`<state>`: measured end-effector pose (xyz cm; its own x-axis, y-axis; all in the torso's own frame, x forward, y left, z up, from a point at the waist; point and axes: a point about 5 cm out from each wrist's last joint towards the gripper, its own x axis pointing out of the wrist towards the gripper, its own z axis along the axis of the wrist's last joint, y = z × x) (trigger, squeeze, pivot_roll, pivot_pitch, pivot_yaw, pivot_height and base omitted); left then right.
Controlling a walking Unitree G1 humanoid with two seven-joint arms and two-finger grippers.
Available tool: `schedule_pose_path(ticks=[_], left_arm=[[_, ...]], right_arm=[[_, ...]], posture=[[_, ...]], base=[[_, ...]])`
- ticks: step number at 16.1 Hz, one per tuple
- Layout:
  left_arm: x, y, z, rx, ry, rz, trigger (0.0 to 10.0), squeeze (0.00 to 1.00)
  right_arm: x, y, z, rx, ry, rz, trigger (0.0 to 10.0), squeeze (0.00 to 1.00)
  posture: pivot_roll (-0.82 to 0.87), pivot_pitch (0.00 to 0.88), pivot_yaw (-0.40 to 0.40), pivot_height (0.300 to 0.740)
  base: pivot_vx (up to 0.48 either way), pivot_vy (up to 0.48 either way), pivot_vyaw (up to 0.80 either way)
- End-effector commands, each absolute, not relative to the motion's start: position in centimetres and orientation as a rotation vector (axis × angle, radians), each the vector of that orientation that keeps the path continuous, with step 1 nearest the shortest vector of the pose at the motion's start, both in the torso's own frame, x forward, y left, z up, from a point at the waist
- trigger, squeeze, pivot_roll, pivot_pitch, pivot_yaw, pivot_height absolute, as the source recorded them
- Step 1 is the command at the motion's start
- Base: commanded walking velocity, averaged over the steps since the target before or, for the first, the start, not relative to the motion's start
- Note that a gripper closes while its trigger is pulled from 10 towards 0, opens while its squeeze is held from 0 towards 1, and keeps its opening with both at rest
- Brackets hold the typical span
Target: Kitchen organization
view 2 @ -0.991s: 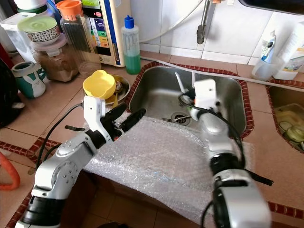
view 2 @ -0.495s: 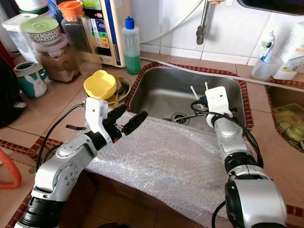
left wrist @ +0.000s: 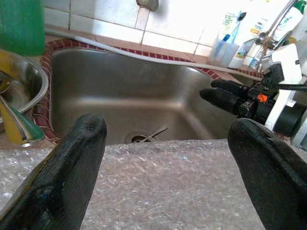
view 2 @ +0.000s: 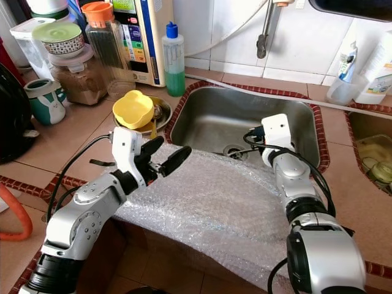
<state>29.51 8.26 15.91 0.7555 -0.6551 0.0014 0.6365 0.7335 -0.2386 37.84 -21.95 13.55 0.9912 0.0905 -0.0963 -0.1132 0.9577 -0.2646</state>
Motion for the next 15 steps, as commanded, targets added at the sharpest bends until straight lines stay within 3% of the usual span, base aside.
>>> schedule_pose_path(ticks=[1,8,9,10,15], left_arm=[[29.5,8.2,15.8,-0.208,0.091,-0.72,10.0,1.0],[31.6,10.1,14.4,-0.059,0.102,-0.517,10.0,1.0],[32.0,10.3,14.5,-0.024,0.073,-0.5,10.0,0.05],[32.5,10.6,14.6,0.025,0.044,-0.477,10.0,0.0],[33.7,11.2,14.5,0.086,0.012,-0.433,10.0,0.0]], right_arm=[[38.0,-21.7,13.7,-0.251,0.078,0.104,10.0,1.0],[37.9,-19.4,14.6,-0.107,-0.05,0.185,10.0,1.0],[37.7,-18.4,14.9,-0.067,-0.082,0.22,10.0,1.0],[37.2,-17.2,15.3,-0.027,-0.119,0.261,10.0,1.0],[34.3,-13.5,16.4,-0.024,-0.2,0.414,10.0,1.0]], posture=[[0.0,0.037,0.047,0.74],[-0.01,0.044,0.043,0.74],[-0.02,0.043,0.044,0.74],[-0.02,0.042,0.046,0.74],[-0.06,0.042,0.057,0.74]], base=[[0.0,0.0,0.0],[0.0,0.0,0.0],[0.0,0.0,0.0],[0.0,0.0,0.0],[0.0,0.0,0.0]])
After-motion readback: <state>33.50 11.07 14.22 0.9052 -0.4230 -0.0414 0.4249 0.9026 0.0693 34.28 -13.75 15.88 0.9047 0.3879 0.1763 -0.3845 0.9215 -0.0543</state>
